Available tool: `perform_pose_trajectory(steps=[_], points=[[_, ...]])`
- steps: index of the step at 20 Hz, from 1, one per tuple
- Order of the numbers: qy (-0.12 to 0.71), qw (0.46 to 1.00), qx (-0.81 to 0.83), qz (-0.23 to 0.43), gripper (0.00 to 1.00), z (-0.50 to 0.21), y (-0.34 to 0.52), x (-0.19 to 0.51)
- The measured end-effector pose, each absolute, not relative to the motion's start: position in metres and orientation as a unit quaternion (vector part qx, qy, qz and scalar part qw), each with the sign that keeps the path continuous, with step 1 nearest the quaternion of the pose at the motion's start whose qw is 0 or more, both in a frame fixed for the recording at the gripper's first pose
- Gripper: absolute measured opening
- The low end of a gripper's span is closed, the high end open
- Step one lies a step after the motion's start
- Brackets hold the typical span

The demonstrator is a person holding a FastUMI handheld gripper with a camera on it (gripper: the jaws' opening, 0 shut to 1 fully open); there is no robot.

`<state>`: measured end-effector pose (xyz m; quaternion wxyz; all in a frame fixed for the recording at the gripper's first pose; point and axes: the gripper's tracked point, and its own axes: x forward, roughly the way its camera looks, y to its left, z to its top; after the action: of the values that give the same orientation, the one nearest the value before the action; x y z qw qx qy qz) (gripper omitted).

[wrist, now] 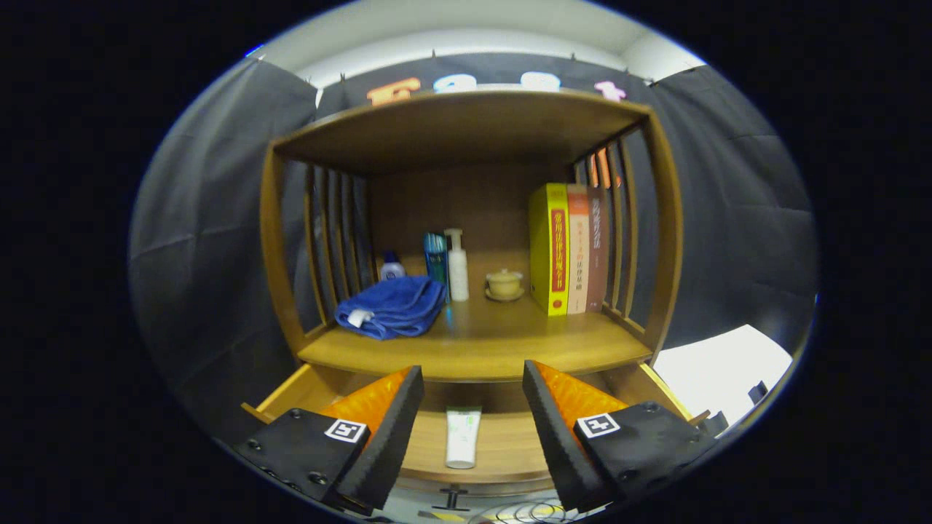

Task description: Pull open the drawer, take out the items inside it, and place them on the countertop above the cabinet.

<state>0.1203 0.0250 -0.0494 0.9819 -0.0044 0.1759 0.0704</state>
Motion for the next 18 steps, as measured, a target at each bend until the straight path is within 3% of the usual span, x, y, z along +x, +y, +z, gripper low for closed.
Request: perform_pose_trajectory(steps=[3, 13, 18], points=[[0.281, 0.956, -0.041, 0.069, 0.92, -0.092, 0.025, 0.145], [0.497, 0.861, -0.09, 0.057, 0.97, -0.214, 0.031, 0.16], [0.558, 0.826, -0.056, 0.058, 0.89, -0.237, 0.035, 0.157]])
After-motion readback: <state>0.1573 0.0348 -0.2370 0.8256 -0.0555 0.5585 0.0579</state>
